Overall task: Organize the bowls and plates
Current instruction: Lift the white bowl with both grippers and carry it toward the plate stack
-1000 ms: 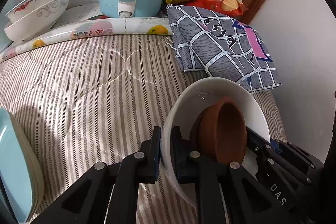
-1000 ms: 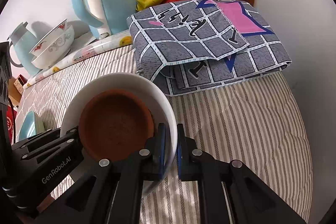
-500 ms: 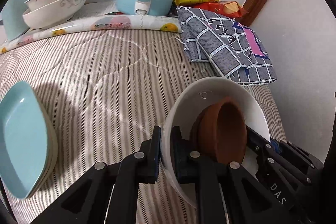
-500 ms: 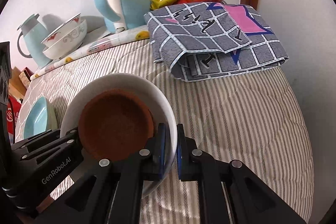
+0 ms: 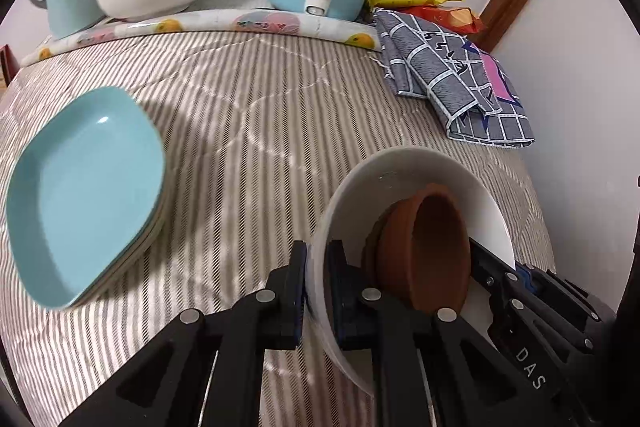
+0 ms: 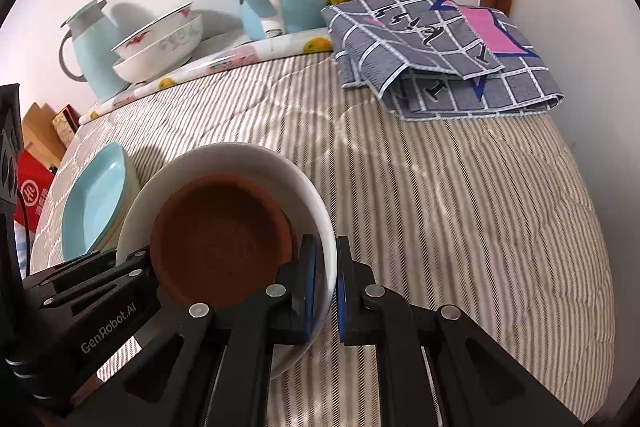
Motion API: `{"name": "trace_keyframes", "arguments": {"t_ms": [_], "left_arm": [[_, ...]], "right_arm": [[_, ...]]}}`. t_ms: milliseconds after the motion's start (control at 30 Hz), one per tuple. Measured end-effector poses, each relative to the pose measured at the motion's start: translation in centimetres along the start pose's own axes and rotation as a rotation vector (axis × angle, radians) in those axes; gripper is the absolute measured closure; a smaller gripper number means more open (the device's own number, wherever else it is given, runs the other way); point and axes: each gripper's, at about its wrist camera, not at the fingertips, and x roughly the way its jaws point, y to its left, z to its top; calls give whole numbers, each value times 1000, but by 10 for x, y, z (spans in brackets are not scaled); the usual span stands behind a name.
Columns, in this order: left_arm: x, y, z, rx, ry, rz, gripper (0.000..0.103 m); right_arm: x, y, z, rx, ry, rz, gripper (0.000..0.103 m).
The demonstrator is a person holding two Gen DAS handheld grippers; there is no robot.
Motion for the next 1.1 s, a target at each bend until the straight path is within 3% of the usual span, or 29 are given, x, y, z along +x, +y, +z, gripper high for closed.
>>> {"name": "trace_keyframes", "arguments": {"t_ms": [633,1100], "left_arm": [[-20,33,-42,-66,-14,8,92],[-51,48,-26,-74,-68,17,92]], "right_arm": [[-9,32,-36,-60,6,19,94],[-27,60,-26,-97,-37,28,95]]}}
